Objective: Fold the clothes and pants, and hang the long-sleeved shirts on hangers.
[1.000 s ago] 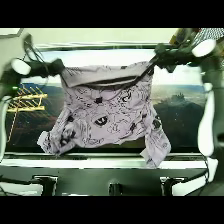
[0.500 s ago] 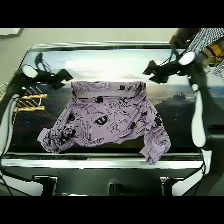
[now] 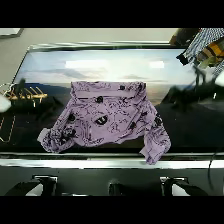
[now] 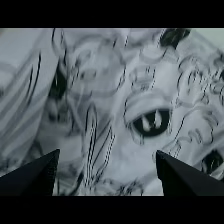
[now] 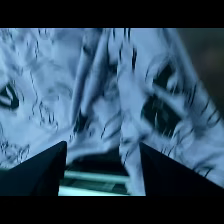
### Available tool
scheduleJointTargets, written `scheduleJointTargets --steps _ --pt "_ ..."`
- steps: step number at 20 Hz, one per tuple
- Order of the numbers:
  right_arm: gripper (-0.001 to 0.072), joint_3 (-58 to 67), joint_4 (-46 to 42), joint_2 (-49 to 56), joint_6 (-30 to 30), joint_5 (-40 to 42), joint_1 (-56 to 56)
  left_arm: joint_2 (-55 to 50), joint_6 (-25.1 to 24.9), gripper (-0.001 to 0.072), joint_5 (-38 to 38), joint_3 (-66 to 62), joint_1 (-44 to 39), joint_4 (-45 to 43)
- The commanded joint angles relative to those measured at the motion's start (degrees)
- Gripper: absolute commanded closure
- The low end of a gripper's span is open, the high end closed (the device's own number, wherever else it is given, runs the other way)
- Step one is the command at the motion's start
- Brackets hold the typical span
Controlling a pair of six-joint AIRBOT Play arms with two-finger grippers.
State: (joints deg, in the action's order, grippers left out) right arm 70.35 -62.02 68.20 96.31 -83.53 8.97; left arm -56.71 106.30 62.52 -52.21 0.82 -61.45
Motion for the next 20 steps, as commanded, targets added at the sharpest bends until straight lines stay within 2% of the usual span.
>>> scheduleJointTargets --steps 1,4,6,9,12,16,17,18,19,20 --pt "0.0172 -26.6 7.1 -14.6 3.3 6.9 -2.2 15.2 6.7 0.0017 -2.1 18.9 -3.7 2.2" --pt "0.0166 -41.0 14.7 -17.8 4.0 15.2 -7.3 21.6 11.2 0.0017 -2.1 26.6 -8.5 2.4" --pt "0.0166 -46.1 18.1 -16.9 4.0 24.2 -12.0 22.3 14.0 0.0017 -2.1 28.7 -11.0 2.4" --pt "0.0166 -47.1 21.9 -11.7 3.8 33.9 -17.0 21.2 14.3 0.0017 -2.9 29.0 -13.2 2.4" --pt "0.0178 -47.0 30.2 -5.5 -0.7 42.8 -18.5 20.2 14.4 0.0017 -4.4 29.0 -13.4 2.4" --pt "0.0240 -46.7 33.7 -0.7 -3.2 47.8 -18.5 17.5 14.1 0.0017 -5.2 29.0 -13.4 2.4" --pt "0.0380 -46.7 33.7 -0.2 -3.2 48.5 -18.5 16.4 14.1 0.0017 -5.4 29.0 -13.4 2.4" --pt "0.0552 -46.7 33.8 -0.2 -3.9 49.0 -18.5 15.4 13.4 0.0017 -5.8 29.0 -13.5 2.6" --pt "0.0677 -46.6 33.7 -0.4 -4.3 48.7 -18.5 14.4 13.3 0.0017 -6.6 29.0 -13.8 2.6" --pt "0.0673 -46.5 33.8 -0.7 -4.4 48.1 -18.5 13.4 13.2 0.0017 -7.5 29.0 -14.3 2.8"
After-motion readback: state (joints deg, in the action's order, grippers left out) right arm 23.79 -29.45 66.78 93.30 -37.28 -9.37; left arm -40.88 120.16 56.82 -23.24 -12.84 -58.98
